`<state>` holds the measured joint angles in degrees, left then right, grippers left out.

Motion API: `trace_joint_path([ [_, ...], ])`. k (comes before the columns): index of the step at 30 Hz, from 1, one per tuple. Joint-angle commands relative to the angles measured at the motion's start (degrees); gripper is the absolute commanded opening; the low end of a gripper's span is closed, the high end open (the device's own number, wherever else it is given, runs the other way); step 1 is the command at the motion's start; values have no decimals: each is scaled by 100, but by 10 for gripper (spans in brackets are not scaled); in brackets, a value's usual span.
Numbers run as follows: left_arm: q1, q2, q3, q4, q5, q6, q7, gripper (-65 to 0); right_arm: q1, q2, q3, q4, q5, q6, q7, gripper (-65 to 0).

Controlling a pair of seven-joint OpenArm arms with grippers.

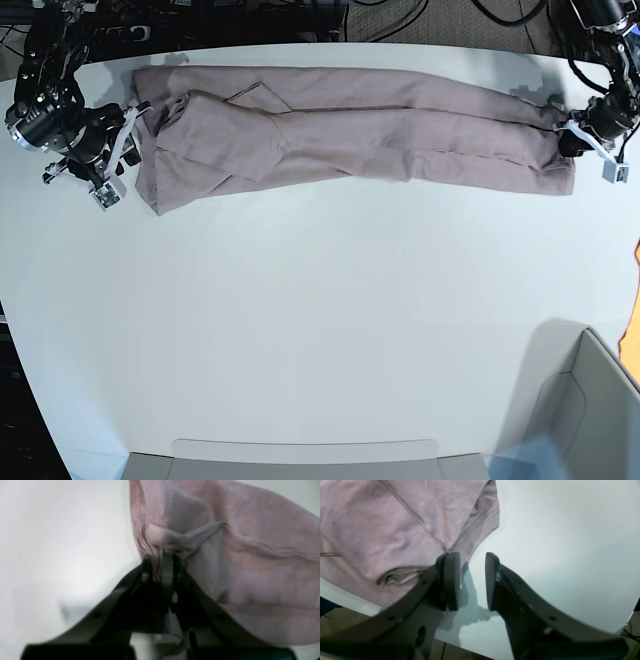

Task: Fold the T-shirt properly
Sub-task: 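Hold the strip ends with both grippers and straighten the strip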

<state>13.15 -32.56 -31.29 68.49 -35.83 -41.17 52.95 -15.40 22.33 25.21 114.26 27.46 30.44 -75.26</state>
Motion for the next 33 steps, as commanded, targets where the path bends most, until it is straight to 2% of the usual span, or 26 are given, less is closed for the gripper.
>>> trace_joint_path([
  [1,-27,-213,-40,30,212,117,222,-650,50,75,41,104,45,29,32,-472],
  [3,-44,-362,-40,30,212,117,266,-650,50,75,41,113,45,29,32,-472],
  [12,-150,-511,-58,435,212,117,354,-650,50,66,50,113,45,29,32,-472],
  [21,-123,-371,-76,1454,212,117,1030,-650,59,57,41,113,45,29,32,-472],
  [26,-159,-195,-427,1384,212,117,1066,-650,59,49,33,113,45,29,32,-472],
  [33,-159,-221,-629,1182,370,117,1074,-650,59,66,33,113,45,29,32,-472],
])
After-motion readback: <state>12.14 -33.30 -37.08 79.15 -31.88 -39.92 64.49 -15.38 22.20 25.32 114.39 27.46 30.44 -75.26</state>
